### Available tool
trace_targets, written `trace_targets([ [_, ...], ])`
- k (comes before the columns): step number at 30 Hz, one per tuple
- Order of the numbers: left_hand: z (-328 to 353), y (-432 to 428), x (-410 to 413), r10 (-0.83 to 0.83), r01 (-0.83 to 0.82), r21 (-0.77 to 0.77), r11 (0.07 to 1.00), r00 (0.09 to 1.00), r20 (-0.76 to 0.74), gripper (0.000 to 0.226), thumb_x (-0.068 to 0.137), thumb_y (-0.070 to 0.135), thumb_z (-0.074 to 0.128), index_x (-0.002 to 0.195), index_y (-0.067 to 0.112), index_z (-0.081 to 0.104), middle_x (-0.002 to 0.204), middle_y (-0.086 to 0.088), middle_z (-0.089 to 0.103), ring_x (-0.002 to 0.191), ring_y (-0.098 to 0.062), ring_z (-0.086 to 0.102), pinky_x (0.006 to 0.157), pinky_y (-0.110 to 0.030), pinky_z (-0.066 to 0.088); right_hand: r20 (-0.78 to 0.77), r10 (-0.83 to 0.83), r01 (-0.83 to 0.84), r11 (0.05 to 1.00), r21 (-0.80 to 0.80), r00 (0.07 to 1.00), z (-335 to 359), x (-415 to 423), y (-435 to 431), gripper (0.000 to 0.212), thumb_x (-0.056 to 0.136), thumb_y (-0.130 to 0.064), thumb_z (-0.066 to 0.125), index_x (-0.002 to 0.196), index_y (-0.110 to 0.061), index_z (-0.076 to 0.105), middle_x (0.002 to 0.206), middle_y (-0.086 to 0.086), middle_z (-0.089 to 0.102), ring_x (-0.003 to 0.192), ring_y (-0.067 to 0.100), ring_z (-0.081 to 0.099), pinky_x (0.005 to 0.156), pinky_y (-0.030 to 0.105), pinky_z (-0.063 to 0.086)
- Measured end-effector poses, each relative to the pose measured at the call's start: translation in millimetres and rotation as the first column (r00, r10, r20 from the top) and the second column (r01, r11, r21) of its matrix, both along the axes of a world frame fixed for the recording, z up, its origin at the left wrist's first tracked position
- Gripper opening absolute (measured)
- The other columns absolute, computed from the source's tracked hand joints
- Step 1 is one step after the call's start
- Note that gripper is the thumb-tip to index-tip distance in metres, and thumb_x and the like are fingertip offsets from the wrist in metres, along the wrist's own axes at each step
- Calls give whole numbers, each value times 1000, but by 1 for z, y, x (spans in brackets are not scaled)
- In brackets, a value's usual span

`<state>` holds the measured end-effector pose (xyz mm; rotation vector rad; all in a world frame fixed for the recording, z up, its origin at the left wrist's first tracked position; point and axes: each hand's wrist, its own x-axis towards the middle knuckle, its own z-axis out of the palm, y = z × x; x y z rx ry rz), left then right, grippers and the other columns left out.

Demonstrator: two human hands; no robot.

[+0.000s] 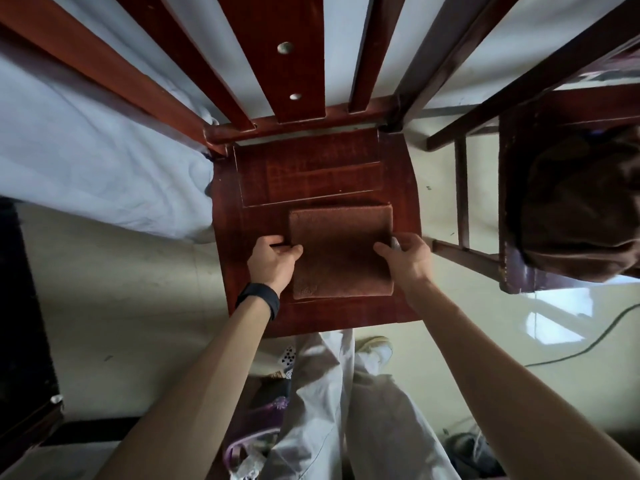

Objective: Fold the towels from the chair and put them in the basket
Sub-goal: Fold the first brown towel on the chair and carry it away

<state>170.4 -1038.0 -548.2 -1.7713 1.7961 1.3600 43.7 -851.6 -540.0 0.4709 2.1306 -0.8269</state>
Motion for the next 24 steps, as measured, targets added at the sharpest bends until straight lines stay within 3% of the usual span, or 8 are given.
trace_targets([
  [5,5,-13,-4,-142,140,148,979,990,3,40,84,28,74,120,11,66,111,-1,68,108,-19,62,100,-33,46,91,28,-18,994,-104,995,13,-10,8,33,85,-28,76,115,-23,64,105,-3,64,96,19,63,83,34,55],
  [8,20,-12,-12,-240,242,163,957,970,-31,36,86,30,72,117,14,66,109,3,63,104,-16,58,95,-30,44,106,16,-2,992,-128,994,22,-10,21,37,83,-28,77,117,-19,65,108,0,68,95,22,67,82,37,57],
  [12,57,4,-20,-299,326,240,914,944,-143,27,89,22,70,112,17,58,97,8,62,91,-8,59,78,-19,44,170,-117,153,964,-217,978,53,-5,56,26,84,-12,76,106,-16,62,97,8,72,71,18,65,56,28,49],
  [17,135,50,-38,-302,369,357,858,925,-229,25,86,15,73,108,20,65,98,-1,73,99,-19,68,83,-21,47,252,-242,311,906,-287,937,138,-2,129,33,77,-9,81,106,-15,64,94,9,70,81,22,62,74,32,47],
  [21,205,113,-61,-245,353,501,790,931,-270,41,77,17,79,116,20,65,99,-5,75,97,-22,70,89,-41,52,286,-320,412,832,-371,903,220,-1,208,32,85,-9,74,113,-16,63,97,6,73,85,21,71,82,37,54],
  [24,260,175,-83,-214,378,537,754,915,-343,31,84,8,71,113,20,66,104,-8,74,91,-18,70,80,-36,55,236,-406,469,775,-424,883,284,6,273,27,87,-10,72,111,-19,64,97,6,75,84,19,73,83,39,56],
])
